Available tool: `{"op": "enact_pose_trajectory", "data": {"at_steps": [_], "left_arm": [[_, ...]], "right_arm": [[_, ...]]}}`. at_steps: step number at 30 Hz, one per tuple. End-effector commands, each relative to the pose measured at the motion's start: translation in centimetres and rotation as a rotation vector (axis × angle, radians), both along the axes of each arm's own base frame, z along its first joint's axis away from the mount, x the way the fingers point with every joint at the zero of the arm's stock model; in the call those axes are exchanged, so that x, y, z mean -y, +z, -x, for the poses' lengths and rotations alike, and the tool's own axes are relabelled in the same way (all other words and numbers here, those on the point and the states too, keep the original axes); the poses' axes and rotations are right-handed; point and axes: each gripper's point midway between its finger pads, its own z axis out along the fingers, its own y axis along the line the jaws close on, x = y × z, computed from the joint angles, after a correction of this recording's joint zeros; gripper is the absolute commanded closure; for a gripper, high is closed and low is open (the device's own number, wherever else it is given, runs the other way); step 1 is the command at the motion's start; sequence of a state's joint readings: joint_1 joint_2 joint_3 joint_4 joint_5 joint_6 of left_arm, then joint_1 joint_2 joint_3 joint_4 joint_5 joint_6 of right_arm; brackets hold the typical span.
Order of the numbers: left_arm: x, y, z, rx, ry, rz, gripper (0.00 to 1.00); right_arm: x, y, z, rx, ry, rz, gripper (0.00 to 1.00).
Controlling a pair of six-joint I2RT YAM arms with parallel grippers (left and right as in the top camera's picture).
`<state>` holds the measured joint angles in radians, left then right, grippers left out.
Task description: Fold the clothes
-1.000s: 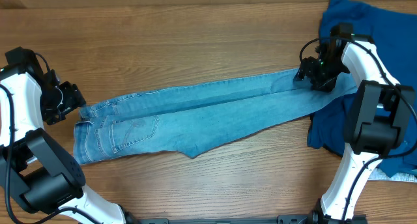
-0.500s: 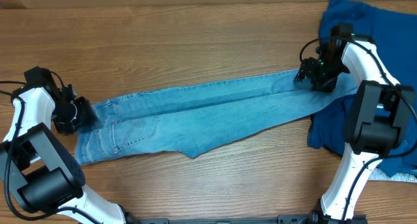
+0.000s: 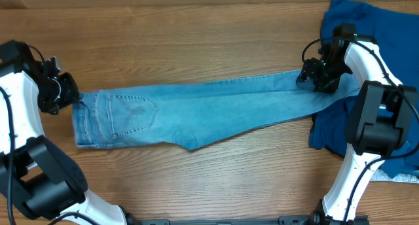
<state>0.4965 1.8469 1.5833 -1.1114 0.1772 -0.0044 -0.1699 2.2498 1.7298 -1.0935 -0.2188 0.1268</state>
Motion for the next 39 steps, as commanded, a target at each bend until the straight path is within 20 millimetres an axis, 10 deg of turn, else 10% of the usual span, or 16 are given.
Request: {"op": "enact_pose_trajectory", "data": {"at_steps": [1,10,18,25,30,39], "left_arm": [[-4.1,2.4,1.9,-0.051,0.19,-0.208,0.95],[-4.1,1.2,2.9,-0.096,0.222,-0.216,0.39],[5.5,2.1,-1.0,0.099,-0.166,0.14,0.51],[13.7,1.2,-1.7,0.046,-0.504,0.066,0.51],[16.0,-2.5,0.0,-0.063,-0.552,-0.003,0.49],[14.1,-8.0,4.2,-0.233,-0.386,-0.063,0.46]], "right_arm": [[3.1,-3.4,2.9,-0.13,-0.037,0.089,0.3],[3.1,-3.4,3.1,-0.139,-0.036,0.088,0.29],[3.1,-3.4,3.2,-0.144,-0.031,0.087,0.28],[2.9,-3.3,3.5,-0.142,0.043,0.083,0.28],[2.8,-1.2,1.4,-0.081,0.078,0.079,0.24],[3.7,5.2,-2.4,0.04,0.069,0.11,0.23]]}}
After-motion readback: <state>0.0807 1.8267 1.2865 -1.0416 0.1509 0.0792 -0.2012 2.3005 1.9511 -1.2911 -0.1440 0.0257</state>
